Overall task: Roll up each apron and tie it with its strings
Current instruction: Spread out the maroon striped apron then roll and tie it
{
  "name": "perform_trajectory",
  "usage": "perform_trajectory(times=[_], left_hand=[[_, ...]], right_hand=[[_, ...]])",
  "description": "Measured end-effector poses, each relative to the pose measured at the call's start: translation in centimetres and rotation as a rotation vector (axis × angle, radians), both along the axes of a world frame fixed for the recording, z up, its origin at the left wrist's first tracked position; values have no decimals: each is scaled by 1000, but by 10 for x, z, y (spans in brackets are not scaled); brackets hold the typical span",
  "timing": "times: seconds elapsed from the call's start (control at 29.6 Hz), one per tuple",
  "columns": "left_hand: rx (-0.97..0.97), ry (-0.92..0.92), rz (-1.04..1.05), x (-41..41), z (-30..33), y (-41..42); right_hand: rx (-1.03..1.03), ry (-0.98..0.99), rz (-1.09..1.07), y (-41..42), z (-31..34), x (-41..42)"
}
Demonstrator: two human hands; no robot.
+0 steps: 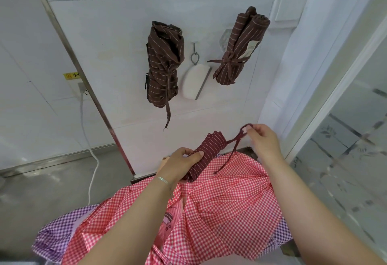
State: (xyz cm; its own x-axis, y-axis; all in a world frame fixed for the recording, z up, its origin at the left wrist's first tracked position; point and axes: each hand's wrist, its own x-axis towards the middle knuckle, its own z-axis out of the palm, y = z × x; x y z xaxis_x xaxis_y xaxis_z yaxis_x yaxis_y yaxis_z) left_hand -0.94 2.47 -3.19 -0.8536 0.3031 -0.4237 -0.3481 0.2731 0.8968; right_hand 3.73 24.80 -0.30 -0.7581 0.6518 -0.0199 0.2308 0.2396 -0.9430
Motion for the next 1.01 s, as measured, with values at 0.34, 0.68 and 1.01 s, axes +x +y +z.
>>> perform_trajectory(times=[0.34, 0.68, 1.01], left_hand=[[-481, 383, -416, -9, 22, 20], [-163, 594, -610, 10, 40, 31], [6, 298, -431, 3, 44, 10]], right_hand=[[242, -190, 831, -45, 68, 8], [126, -340, 1053, -69, 80, -18], [150, -347, 646, -14, 63, -21]])
